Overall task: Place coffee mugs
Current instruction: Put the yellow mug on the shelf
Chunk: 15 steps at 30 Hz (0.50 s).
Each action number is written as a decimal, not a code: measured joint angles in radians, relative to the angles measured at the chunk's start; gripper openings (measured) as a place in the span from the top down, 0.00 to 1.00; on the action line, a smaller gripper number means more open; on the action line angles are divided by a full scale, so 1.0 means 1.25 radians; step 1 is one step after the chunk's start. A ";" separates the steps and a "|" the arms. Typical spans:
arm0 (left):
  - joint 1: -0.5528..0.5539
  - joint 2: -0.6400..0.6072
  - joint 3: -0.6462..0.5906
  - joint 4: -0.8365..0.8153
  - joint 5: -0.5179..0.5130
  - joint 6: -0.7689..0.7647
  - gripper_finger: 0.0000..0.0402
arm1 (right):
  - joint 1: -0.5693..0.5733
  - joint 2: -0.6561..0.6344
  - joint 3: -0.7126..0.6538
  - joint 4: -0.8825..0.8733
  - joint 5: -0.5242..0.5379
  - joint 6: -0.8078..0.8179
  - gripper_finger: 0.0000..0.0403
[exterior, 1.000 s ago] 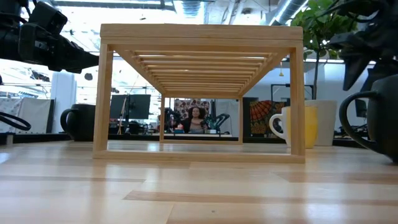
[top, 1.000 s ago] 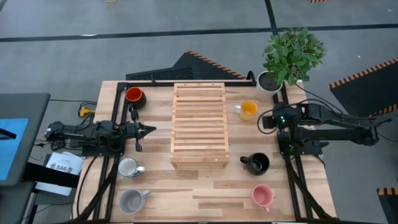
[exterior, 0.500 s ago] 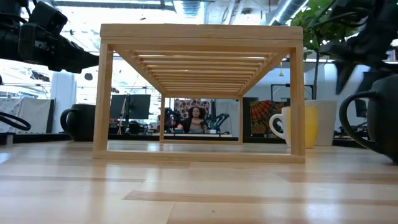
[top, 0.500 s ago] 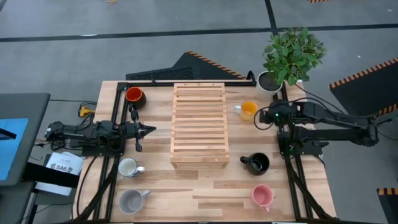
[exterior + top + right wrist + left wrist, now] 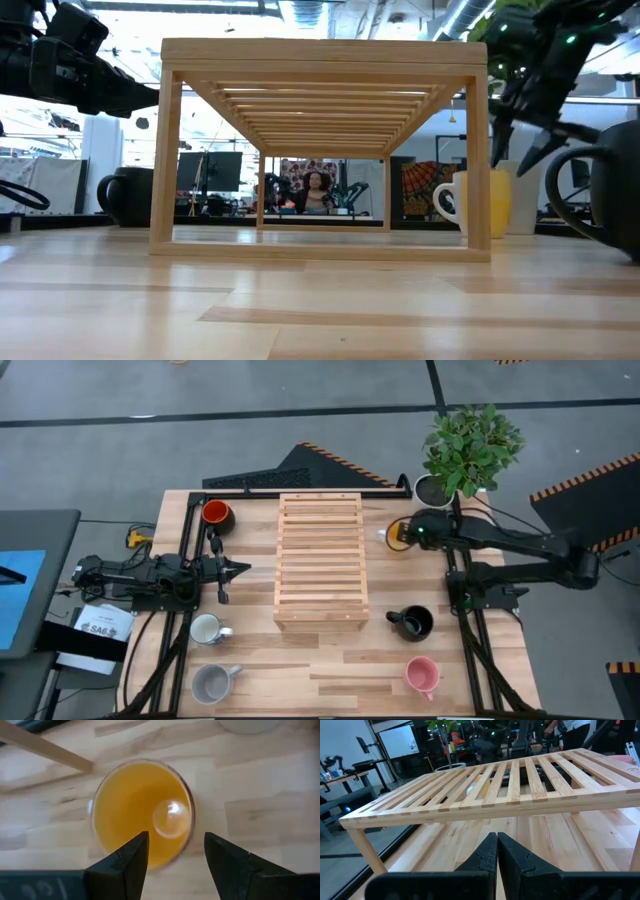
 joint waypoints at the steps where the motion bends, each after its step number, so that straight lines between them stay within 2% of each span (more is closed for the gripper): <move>1: 0.000 0.000 0.000 0.000 0.000 0.000 1.00 | -0.006 0.017 0.000 0.007 0.000 -0.017 0.46; 10: 0.000 0.000 0.000 0.000 0.000 0.000 1.00 | -0.044 0.132 0.000 0.040 -0.001 -0.047 0.48; 13: 0.000 0.000 0.000 0.000 0.000 0.000 1.00 | -0.053 0.150 0.000 0.042 0.000 -0.068 0.56; 15: 0.000 0.000 0.000 0.000 0.000 0.000 1.00 | -0.052 0.148 0.000 0.032 -0.009 -0.096 0.68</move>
